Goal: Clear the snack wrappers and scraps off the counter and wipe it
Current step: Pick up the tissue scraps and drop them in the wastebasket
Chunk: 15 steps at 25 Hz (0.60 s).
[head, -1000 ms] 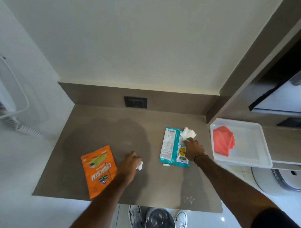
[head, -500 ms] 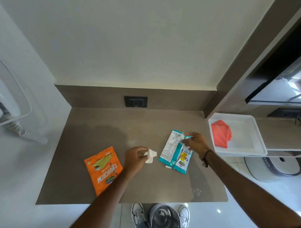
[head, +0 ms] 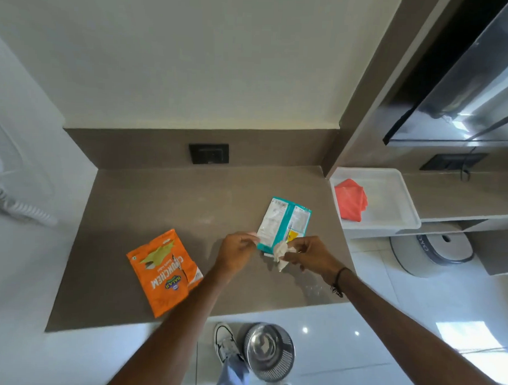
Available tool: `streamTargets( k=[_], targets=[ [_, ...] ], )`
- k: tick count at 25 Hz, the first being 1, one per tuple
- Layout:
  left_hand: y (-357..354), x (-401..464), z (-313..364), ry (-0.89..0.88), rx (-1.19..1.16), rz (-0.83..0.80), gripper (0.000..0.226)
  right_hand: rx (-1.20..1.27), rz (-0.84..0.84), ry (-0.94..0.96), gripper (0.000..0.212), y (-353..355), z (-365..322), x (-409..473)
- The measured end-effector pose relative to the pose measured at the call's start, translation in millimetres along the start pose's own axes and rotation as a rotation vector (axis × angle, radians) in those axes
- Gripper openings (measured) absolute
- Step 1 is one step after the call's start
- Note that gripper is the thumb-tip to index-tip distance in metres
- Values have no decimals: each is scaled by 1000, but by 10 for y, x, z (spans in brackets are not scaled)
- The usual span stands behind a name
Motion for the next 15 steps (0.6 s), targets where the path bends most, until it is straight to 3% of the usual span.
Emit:
streamTargets(
  k=[2, 6, 10, 15],
  targets=[
    [17, 64, -201, 22, 470, 35, 44, 27, 49, 33, 14, -58, 196, -157],
    [-160, 175, -602, 156, 998, 77, 77, -25, -6, 3, 14, -292, 823, -432],
    [-279, 222, -895, 93, 1119, 184, 76, -96, 61, -172, 23, -688, 1836, -348],
    [-296, 294, -1026, 48, 1203, 289, 74, -89, 92, -362, 34, -966, 2362, -14]
  ],
)
Point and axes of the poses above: each hand's wrist, its own x-axis towards the middle knuckle, its own y-axis out of the back of the hand, z = x × y, the point moved 2 cm from there along x, towards the middle knuckle, and after that the axes turned 14 degrees about -z, right-handed, at the moved point
